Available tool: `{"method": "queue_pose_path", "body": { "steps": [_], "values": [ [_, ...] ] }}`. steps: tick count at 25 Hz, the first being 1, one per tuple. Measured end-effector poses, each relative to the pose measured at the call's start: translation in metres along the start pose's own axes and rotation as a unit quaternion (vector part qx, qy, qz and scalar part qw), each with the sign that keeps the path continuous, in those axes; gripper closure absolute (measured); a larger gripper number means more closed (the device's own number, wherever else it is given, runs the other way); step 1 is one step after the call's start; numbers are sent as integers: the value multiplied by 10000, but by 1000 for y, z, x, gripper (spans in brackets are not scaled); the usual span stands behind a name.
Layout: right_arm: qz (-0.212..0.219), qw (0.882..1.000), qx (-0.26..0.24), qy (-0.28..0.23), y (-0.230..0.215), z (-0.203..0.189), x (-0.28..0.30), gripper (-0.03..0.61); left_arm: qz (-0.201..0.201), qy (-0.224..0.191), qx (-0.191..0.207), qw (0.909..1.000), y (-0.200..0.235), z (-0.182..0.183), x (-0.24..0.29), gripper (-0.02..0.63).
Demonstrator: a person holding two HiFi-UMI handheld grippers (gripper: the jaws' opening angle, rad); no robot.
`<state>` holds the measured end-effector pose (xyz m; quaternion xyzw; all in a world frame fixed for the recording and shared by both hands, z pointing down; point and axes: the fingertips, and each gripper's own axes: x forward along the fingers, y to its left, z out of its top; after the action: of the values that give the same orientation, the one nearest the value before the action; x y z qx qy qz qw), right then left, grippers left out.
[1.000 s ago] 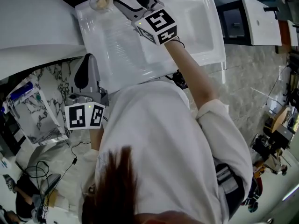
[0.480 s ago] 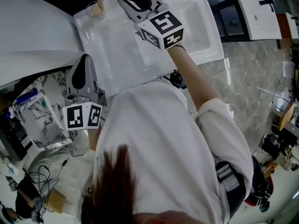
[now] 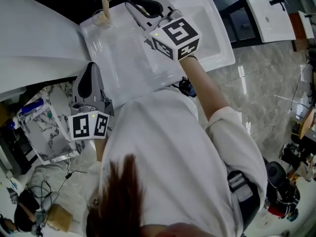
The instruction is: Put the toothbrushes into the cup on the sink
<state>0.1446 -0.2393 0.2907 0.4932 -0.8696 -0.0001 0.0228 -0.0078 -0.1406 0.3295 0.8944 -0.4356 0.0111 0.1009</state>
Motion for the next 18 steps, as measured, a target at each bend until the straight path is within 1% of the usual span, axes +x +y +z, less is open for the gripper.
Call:
{"method": "queue_pose_path", "body": {
  "steps": [18],
  "values": [
    [-61,9997,-99,-228,26,25,-31,535,90,-215,15,9997,-1,7,-31,598]
  ]
}}
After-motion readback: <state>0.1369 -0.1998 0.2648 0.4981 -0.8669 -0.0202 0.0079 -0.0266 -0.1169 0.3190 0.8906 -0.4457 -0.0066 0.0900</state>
